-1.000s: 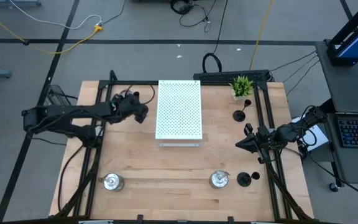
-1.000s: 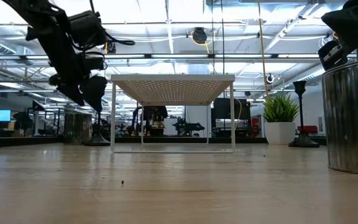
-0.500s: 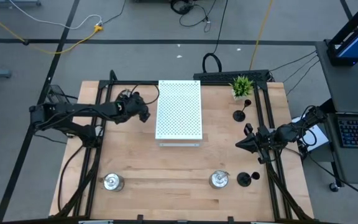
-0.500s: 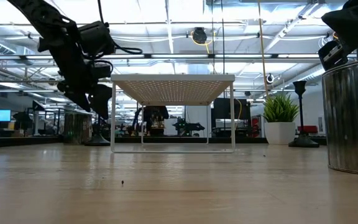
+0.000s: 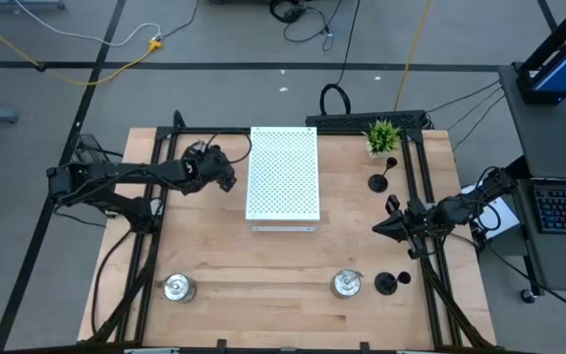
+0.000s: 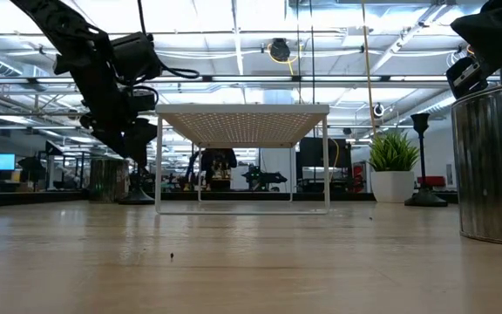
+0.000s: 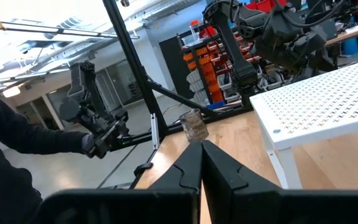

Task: Pick & Place candle stick holders
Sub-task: Put the top left black candle holder on the shelf

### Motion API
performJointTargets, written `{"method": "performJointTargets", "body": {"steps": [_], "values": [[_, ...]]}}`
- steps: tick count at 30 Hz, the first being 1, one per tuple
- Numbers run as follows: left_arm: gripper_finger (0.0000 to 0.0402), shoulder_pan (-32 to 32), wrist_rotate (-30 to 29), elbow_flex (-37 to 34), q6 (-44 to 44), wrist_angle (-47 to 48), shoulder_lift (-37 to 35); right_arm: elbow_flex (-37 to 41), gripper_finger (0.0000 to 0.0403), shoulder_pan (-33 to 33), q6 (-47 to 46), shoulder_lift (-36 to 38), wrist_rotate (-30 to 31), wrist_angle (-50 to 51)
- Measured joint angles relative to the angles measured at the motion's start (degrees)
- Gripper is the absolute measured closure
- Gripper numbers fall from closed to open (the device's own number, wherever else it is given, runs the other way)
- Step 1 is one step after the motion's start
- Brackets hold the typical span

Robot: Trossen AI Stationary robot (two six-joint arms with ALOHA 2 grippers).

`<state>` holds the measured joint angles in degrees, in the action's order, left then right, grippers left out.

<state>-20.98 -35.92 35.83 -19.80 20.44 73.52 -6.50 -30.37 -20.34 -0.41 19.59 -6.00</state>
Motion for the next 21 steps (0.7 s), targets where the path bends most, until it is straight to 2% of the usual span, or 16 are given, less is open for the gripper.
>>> {"method": "performJointTargets", "body": {"steps": [9,21], "values": [[0.0209,-0.76,0.0,0.0,0.62,-0.02,0.0,0.0,0.0403,0.0,0.0,-0.02,0.02,0.01],[0.0354,-0.76,1.22,0.0,1.43,-0.21,-0.02,0.0,0.0403,0.0,0.0,-0.02,0.02,0.01]]}}
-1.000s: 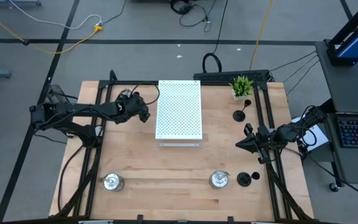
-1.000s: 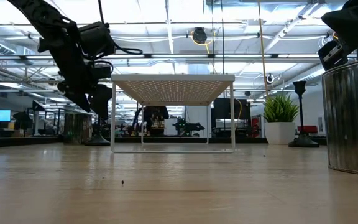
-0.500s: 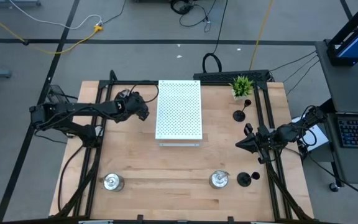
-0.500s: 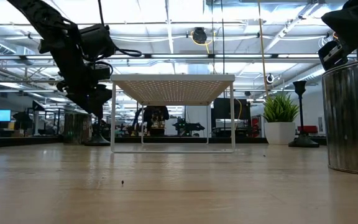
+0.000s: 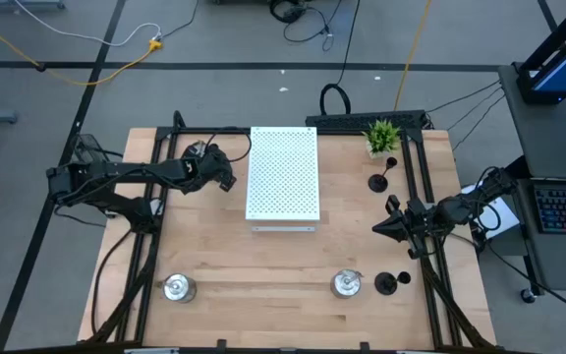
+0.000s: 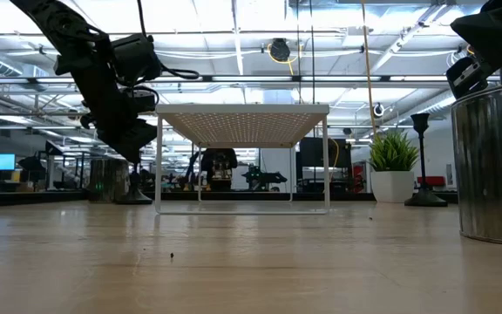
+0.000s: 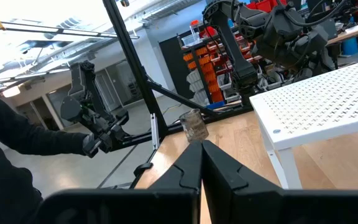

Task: Pick & Place candle stick holders
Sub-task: Put the top left black candle holder on the shelf

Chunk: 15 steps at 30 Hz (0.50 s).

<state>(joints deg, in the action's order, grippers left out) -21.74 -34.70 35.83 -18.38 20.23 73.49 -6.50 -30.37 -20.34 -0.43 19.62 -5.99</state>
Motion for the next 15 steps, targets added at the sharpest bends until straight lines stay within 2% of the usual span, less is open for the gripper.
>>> {"method": "performJointTargets", "body": {"steps": [4,15], "values": [[0.0395,0.0,2.48,0.0,0.71,-0.58,0.0,0.0,0.0403,0.0,0.0,0.0,0.0,-0.01],[0.0399,0.0,4.77,0.0,1.45,-0.87,0.0,0.0,0.0403,0.0,0.0,0.0,0.0,-0.01]]}}
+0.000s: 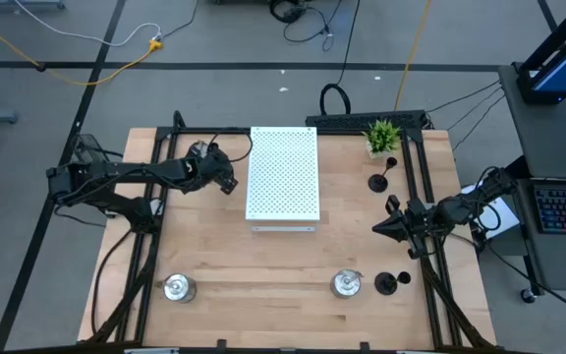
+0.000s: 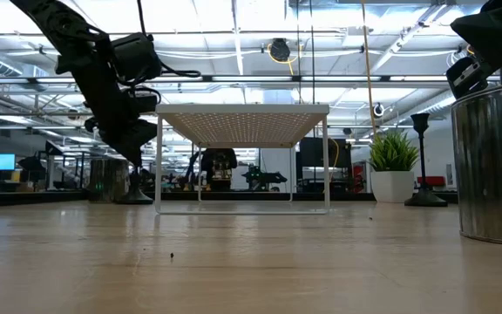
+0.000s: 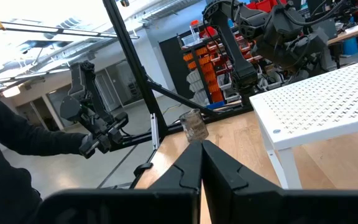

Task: Pick & Place candle stick holders
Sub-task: Put the top left black candle holder on the shelf

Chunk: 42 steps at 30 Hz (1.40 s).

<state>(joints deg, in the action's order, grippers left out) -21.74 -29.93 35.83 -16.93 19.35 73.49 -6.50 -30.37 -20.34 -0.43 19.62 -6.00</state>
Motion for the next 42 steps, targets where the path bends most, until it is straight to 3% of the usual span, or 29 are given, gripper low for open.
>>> {"method": "performJointTargets", "body": {"steps": [10,22,25,30,37,42], "values": [[0.0399,0.0,0.04,0.0,0.29,0.13,-0.2,0.0,0.0403,0.0,0.0,0.0,0.0,0.0],[0.0393,0.07,0.2,0.02,-1.27,3.92,-5.44,0.0,0.0403,0.02,0.0,0.02,-0.02,0.04],[0.0388,-0.34,2.81,0.02,-3.72,5.85,-6.47,0.0,0.0403,0.01,0.03,0.01,-0.02,0.21],[0.0347,-0.35,7.37,0.02,-7.43,6.01,-6.58,0.0,0.0403,0.02,0.73,0.02,0.11,0.24],[0.0257,-0.37,4.97,0.02,-10.09,5.17,-6.58,0.0,0.0403,0.02,2.16,0.01,0.11,0.24],[0.0205,-0.15,4.27,0.02,-9.13,-0.87,-6.58,0.0,0.0403,0.0,2.23,0.0,0.09,0.24]]}}
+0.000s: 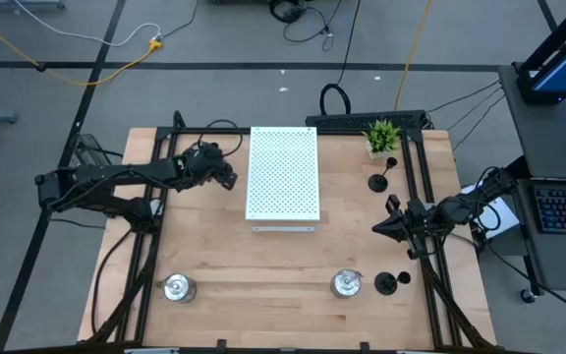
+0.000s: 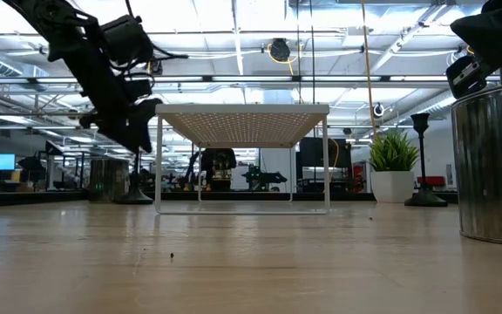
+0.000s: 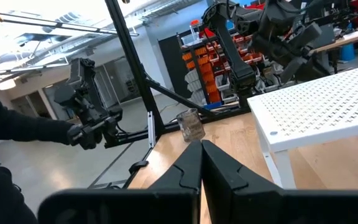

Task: Pick & Place candle stick holders
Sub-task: Put the top left black candle holder on the shelf

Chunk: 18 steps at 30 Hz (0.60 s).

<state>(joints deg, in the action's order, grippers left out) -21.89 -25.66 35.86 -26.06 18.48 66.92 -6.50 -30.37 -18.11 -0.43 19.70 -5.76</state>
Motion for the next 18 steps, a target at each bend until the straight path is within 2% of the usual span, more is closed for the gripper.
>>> {"method": "performJointTargets", "body": {"steps": [4,11,14,18], "values": [[0.0182,0.16,-2.8,0.0,4.94,-2.06,0.98,0.0,0.0403,0.01,1.21,0.02,0.0,0.0],[0.0174,0.04,-4.47,0.0,4.92,-2.06,4.52,0.0,0.0403,0.02,1.25,0.0,0.0,-0.01],[0.0174,0.04,-4.86,0.0,3.46,-1.84,5.25,0.0,0.0403,0.02,0.19,0.0,0.0,-0.02],[0.0174,1.37,-3.47,0.0,-4.15,-0.79,4.75,0.0,0.0403,0.01,-3.34,0.01,-0.02,-0.02]]}}
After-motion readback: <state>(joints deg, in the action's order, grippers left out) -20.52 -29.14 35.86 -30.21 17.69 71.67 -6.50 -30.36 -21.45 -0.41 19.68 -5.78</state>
